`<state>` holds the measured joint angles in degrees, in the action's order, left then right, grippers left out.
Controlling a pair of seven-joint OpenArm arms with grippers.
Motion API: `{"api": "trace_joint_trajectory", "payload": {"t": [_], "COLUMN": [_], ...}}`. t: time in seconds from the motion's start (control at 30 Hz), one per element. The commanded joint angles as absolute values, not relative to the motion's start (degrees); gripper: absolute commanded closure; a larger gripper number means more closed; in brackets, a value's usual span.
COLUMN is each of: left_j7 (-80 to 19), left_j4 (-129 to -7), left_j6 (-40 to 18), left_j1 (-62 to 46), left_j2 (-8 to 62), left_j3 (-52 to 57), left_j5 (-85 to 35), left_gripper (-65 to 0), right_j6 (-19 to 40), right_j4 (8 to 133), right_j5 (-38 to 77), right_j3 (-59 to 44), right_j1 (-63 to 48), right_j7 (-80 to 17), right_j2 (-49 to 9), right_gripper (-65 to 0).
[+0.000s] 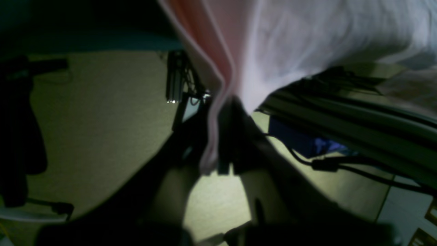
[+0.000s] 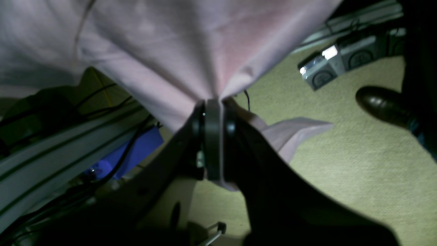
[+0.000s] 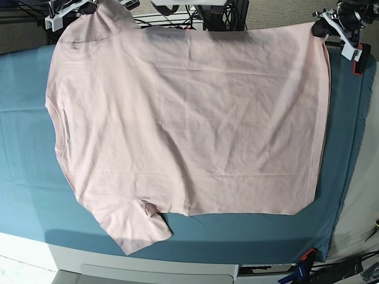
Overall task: Fold the T-shirt properly
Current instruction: 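Lift the shirt by both shoulders and drag it toward the robot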
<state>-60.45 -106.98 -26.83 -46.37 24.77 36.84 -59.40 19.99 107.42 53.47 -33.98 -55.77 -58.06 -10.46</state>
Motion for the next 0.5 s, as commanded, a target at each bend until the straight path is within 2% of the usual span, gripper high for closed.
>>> {"api": "trace_joint_trajectory", "payload": {"t": [0.0, 0.47], "left_j7": [-60.31, -60.93], "left_j4": [-107.79, -107.81], "left_j6": [-27.09, -27.11], "left_j1": [-47.18, -50.11], "left_j2": [25.54, 25.06], "left_j3": [37.32, 37.32], "left_j5": [-60.05, -60.25], "left_gripper": [0.0, 0.0], "right_j6": [20.6, 21.08], "right_j4": [108.01, 108.01], "right_j5": [54.17, 54.52], "right_j3": [-34.61, -35.94], "right_j1": [-56.99, -58.41], "right_j7": [-58.43, -60.07], "right_j2": [-10.94, -10.98], "right_gripper": [0.0, 0.0]}}
